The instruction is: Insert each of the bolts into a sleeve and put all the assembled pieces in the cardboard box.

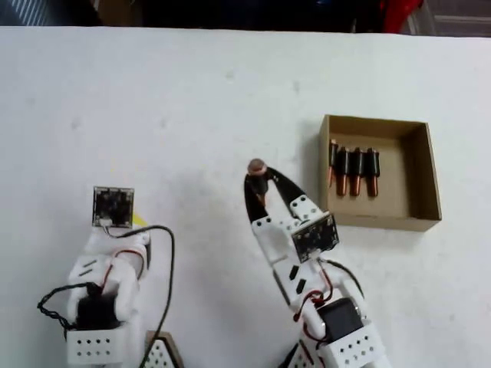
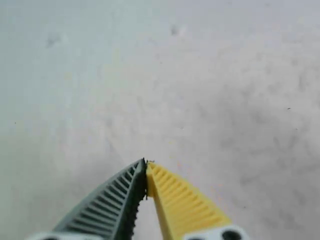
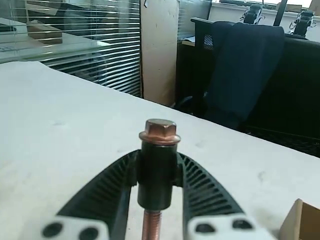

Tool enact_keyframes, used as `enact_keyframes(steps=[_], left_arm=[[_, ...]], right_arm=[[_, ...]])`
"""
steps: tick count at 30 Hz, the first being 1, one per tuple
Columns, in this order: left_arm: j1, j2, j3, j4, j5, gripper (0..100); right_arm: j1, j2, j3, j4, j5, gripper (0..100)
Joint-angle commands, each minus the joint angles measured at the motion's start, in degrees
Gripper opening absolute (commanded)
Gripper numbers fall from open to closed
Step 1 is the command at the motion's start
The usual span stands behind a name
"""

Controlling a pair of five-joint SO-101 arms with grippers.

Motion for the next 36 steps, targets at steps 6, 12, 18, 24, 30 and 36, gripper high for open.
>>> enact_keyframes(steps=[6,12,18,24,30,36], left_arm=[[2.33,-0.57,-0.09,9.05,0.09,2],[2.24,-0.57,-0.09,16.0,0.09,2],[1.89,-0.57,-0.09,17.23,0.0,2],[2.24,-0.48,-0.09,17.23,0.0,2],[2.24,-0.48,-0.09,17.23,0.0,2],[2.24,-0.48,-0.09,17.23,0.0,2]], right_arm=[[10.68,-0.31,-9.67,11.03,0.7,1.7],[17.01,-0.22,-21.01,23.43,0.7,1.7],[20.88,3.21,-28.4,25.45,2.81,1.7],[25.8,21.49,-39.74,27.65,3.87,1.7],[32.84,42.77,-50.81,27.3,3.87,1.7],[38.11,63.78,-61.71,27.3,3.87,1.7]])
